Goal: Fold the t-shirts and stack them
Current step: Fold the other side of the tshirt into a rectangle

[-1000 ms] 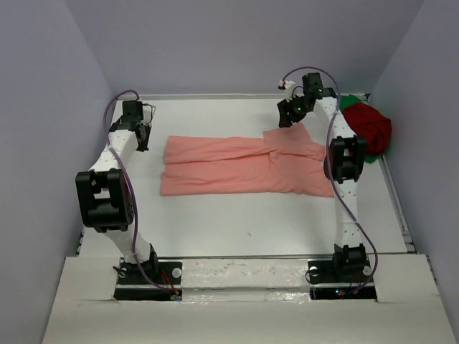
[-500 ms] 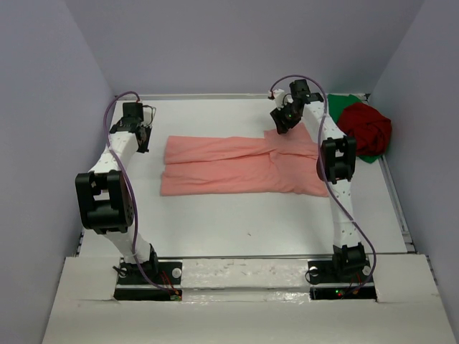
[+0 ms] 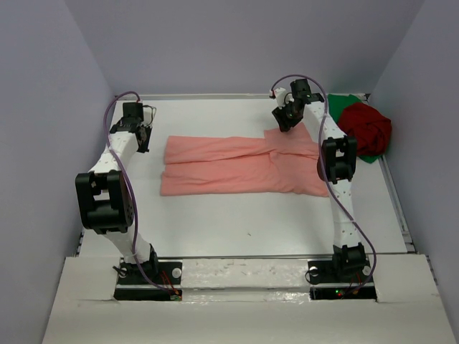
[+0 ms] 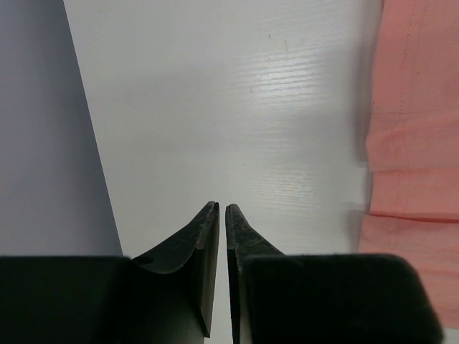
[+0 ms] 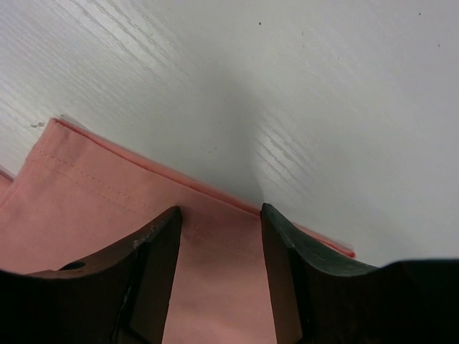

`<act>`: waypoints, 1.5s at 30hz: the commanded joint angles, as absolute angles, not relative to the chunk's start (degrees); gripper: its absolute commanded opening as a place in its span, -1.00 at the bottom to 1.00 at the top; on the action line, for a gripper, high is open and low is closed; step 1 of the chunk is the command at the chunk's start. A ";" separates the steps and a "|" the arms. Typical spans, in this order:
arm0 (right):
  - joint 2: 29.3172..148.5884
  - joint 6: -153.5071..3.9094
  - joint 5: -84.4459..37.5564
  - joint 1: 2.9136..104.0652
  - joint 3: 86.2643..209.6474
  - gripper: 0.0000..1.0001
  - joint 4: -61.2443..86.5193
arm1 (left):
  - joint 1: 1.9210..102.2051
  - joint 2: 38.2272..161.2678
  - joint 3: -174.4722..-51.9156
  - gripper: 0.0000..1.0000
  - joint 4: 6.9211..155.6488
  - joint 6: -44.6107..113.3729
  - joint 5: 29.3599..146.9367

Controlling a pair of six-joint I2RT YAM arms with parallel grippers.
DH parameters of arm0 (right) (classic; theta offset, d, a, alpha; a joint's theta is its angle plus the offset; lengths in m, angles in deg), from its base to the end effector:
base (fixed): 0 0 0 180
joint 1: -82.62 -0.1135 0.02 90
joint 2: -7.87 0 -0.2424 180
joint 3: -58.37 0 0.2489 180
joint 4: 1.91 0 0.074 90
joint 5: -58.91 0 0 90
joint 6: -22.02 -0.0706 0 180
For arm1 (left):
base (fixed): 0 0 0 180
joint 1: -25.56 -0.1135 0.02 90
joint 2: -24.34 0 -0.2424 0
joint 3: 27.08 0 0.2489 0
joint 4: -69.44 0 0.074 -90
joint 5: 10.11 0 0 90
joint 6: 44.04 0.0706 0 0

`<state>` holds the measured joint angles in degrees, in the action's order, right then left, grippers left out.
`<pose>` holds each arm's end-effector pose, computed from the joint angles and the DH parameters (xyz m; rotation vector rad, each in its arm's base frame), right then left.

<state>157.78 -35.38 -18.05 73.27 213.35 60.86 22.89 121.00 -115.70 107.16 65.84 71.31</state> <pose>0.5440 0.1057 0.1363 -0.9887 2.3439 0.1363 0.3940 0.0289 0.2164 0.2852 2.3715 0.3654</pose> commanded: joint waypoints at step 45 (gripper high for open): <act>134.71 -32.30 -7.18 75.06 194.77 -1.00 78.22 | 22.84 114.34 -115.82 -0.55 107.91 66.53 73.82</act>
